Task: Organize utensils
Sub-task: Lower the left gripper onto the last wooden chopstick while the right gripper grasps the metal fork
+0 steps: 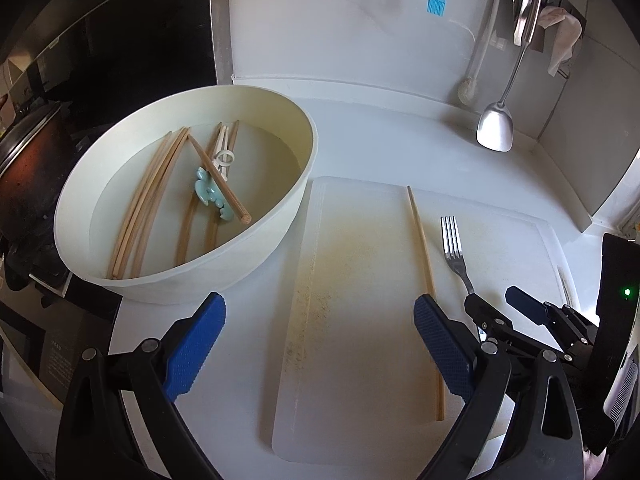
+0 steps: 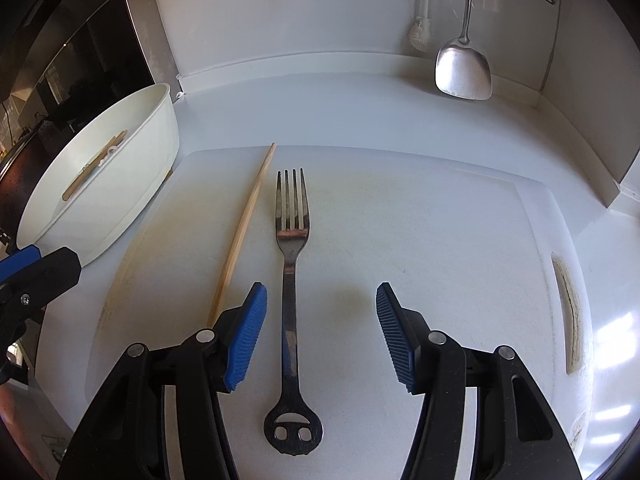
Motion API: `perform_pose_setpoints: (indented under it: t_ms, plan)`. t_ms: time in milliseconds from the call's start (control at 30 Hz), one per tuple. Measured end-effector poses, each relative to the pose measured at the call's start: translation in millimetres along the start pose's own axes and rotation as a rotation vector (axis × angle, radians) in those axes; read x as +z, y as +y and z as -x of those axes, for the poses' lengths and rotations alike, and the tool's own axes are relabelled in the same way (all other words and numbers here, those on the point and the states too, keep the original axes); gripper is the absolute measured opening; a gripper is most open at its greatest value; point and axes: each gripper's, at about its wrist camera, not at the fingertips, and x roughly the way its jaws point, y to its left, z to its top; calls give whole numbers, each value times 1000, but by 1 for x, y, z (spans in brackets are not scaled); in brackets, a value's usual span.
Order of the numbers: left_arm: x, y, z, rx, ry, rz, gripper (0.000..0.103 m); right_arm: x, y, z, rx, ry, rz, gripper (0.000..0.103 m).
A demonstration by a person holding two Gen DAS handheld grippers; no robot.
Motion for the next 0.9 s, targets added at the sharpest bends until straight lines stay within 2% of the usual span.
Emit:
perform_pose_setpoints:
  t_ms: [267, 533, 900]
  plan:
    - [-3, -1, -3, -2, 11, 11, 93, 1, 0, -9, -50, -9, 36, 54]
    - [-4, -25, -14, -37, 22, -21, 93, -2, -10, -6, -60, -37, 31, 44]
    - [-3, -52, -36, -67, 44, -43, 93, -5, -40, -1, -94, -51, -17, 41]
